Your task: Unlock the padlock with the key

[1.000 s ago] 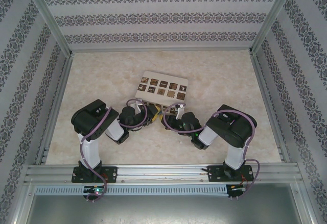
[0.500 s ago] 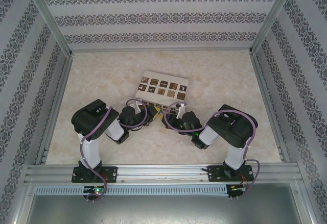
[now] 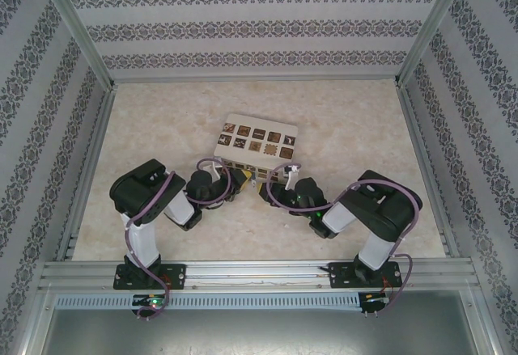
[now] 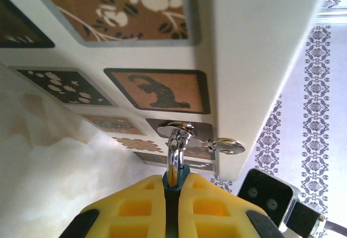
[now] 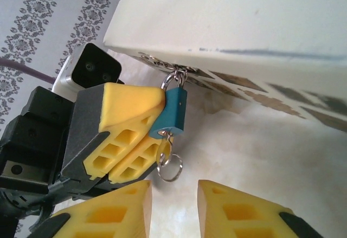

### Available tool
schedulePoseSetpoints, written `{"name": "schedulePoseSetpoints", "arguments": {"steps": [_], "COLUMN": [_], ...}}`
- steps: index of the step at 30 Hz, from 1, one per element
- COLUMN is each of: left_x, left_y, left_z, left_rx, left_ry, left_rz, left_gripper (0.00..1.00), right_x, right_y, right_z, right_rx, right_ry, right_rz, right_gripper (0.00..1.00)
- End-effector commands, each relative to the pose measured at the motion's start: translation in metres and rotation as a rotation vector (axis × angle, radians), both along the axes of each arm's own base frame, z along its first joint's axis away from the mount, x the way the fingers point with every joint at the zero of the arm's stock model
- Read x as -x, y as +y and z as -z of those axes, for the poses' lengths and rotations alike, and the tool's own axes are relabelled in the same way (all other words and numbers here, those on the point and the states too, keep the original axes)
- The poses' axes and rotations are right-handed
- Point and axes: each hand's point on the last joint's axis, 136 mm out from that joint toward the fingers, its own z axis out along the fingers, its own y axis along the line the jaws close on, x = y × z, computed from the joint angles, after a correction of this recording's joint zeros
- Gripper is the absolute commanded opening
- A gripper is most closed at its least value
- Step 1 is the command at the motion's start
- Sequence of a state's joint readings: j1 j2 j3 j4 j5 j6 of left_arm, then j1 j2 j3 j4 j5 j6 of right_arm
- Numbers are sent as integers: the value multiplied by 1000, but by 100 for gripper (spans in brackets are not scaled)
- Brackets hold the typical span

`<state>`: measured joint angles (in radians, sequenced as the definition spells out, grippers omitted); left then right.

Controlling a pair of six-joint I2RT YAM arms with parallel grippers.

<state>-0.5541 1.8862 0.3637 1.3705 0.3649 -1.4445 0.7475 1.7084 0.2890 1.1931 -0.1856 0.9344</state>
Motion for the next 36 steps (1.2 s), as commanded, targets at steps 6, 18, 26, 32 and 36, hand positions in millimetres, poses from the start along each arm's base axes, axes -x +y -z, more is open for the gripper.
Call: {"name": "schedulePoseSetpoints", "arguments": {"steps": [6,18,26,32,36], "left_x": [4,27,34,38,39], "left_y": [9,11,6,6,5], "left_z": [-31,-54,-79,-76,-75], "left_rx": [-34,-97,-78,-73,-62], "left_ry": [-57,15,1,45,63], "left_rz": [-15,36,54,39,38], "left_gripper": [6,5,5,6,6], "right_x": [3,24,43,54,57], "right_y": [-19,-47,-54,-47,-41], "right_z": [-20,-77,-106,-114,-111], "right_rx": [146,577,746,863,962], "right_ry": [-136,-582,-882,-1083,-1169], "right_rz": [-17,-84,-112,-193,-246], "right_gripper": [37,55,62,58,58]}}
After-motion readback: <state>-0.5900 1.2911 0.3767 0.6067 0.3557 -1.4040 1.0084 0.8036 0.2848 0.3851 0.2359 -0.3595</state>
